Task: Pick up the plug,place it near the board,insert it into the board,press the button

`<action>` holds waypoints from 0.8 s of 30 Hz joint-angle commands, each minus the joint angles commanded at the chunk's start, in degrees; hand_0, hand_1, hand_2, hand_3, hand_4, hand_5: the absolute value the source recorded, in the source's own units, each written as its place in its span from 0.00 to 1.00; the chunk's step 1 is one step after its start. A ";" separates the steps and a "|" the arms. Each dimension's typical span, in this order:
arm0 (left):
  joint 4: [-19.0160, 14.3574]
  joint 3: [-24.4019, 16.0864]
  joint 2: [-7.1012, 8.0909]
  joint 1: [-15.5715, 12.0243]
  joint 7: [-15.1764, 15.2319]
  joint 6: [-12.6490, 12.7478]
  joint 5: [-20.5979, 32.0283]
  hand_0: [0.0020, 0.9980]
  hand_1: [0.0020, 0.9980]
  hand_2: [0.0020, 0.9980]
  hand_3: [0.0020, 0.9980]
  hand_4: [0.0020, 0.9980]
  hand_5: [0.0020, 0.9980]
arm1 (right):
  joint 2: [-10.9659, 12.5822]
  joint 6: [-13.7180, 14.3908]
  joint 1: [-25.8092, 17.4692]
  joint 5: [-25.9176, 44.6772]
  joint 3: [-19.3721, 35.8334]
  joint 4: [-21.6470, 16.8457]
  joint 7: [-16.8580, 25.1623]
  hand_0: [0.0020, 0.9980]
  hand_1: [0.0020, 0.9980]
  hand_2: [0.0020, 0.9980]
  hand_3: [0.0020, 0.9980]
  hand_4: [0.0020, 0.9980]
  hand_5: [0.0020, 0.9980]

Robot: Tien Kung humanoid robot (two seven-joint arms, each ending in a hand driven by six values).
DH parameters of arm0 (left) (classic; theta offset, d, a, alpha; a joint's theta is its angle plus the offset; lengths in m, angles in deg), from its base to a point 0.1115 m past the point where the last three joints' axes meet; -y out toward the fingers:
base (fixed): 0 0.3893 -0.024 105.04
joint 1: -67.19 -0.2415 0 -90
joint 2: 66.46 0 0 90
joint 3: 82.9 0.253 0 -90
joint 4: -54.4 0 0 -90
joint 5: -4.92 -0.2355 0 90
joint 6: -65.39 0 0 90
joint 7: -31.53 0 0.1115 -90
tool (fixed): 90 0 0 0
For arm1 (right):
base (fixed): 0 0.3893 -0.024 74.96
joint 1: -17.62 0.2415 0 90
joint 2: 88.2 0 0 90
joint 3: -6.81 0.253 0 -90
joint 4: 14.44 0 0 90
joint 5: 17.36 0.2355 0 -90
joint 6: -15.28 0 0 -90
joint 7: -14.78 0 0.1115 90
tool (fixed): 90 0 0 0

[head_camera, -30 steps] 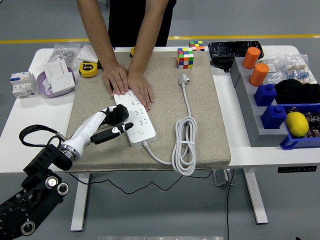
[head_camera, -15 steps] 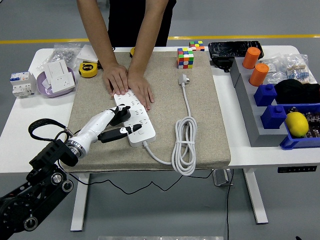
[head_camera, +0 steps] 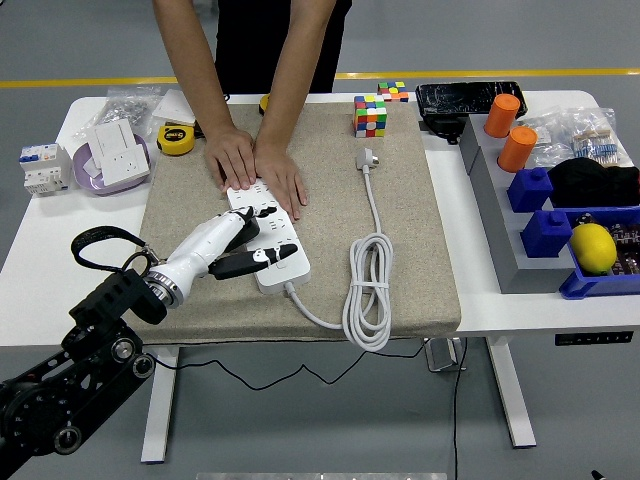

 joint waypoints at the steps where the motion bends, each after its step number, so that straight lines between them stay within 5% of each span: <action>1: -0.86 -0.22 -0.02 -0.08 0.39 0.80 -0.84 0.96 0.95 0.90 0.88 0.97 0.96 | -0.01 0.00 0.01 0.01 0.02 0.00 0.01 0.84 0.76 0.75 0.77 1.00 0.82; 5: -3.26 -0.98 0.39 -0.19 -2.19 0.81 -6.82 0.96 0.95 0.90 0.88 0.97 0.96 | -0.04 0.02 0.07 0.08 -0.03 0.00 0.09 0.84 0.76 0.75 0.77 1.00 0.82; 12: -1.67 -0.99 1.67 -0.16 -11.08 -6.78 -17.92 1.00 1.00 0.96 0.85 0.96 0.96 | -0.04 0.03 -0.02 0.01 0.16 0.00 0.05 0.84 0.76 0.75 0.77 1.00 0.82; 24: 0.45 0.55 2.23 1.01 -11.09 -7.31 -18.14 1.00 1.00 0.96 0.85 0.96 0.96 | 0.02 0.02 0.00 0.00 0.11 0.00 0.02 0.84 0.76 0.75 0.77 1.00 0.82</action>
